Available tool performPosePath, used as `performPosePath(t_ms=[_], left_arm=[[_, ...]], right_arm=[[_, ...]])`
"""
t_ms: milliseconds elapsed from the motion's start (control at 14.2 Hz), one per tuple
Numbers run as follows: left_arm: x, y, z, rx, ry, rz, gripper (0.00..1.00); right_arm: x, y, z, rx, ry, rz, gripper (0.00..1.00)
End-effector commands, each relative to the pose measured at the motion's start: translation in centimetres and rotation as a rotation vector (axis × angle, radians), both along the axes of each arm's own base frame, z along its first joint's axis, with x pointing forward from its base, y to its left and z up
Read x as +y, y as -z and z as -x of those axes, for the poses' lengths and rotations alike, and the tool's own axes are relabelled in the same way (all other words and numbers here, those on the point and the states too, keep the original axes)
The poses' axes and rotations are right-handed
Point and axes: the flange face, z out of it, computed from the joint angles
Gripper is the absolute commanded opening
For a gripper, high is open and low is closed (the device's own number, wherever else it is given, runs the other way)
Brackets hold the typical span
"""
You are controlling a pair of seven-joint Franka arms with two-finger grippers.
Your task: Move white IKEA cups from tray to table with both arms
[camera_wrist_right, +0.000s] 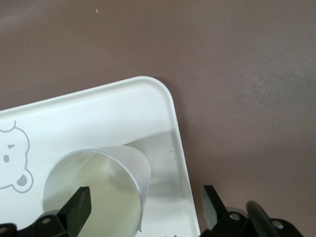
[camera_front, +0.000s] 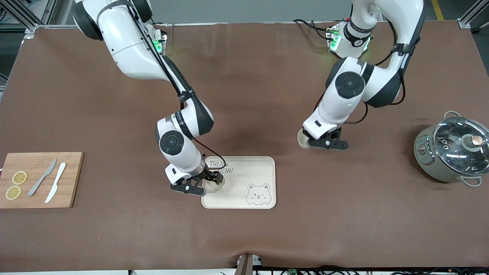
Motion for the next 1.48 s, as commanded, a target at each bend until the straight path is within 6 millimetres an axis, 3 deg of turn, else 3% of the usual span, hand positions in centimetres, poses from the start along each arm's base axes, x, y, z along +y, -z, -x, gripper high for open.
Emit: performPosePath(t_ms=[0,211,422,773,984,1124,1195,1405], left_arm=[[4.7,1.7,4.7,-0.074,0.053,0.001,0.00],[9.0,3.9,4.9,-0.067,0.076,-0.013,0.00],[12.2,5.7,4.5,-0.032,0.065,-0.021,0.00],[12.8,8.2,5.2,0.039,-0.016,0.037,0.00],[12.4,9.6,5.2,0.055,-0.048,0.082,0.00],[12.3,10.4,5.1,0.046,-0.053,0.094,0.00],[12.3,10.5,5.0,0.040,-0.054,0.095,0.00],[12.2,11.5,5.0,0.033,-0.038,0.095,0.00]], right_arm=[[0.4,-0.1,-0.4,-0.018,-0.001,0.014,0.75],[0.5,-0.5,-0.5,-0.027,-0.014,0.022,0.33],[1.3,-0.8,-0.1,-0.041,-0.036,0.036,0.00],[1.2,-2.4,-0.5,-0.030,-0.024,0.037,0.00],[-0.1,-5.9,-2.1,-0.011,-0.008,0.051,0.00],[-2.6,-7.7,-3.6,-0.017,0.015,0.047,0.00],[-3.6,-8.1,-4.0,-0.021,-0.002,0.051,0.00],[-9.2,-8.3,-6.1,-0.018,-0.054,0.067,0.00]])
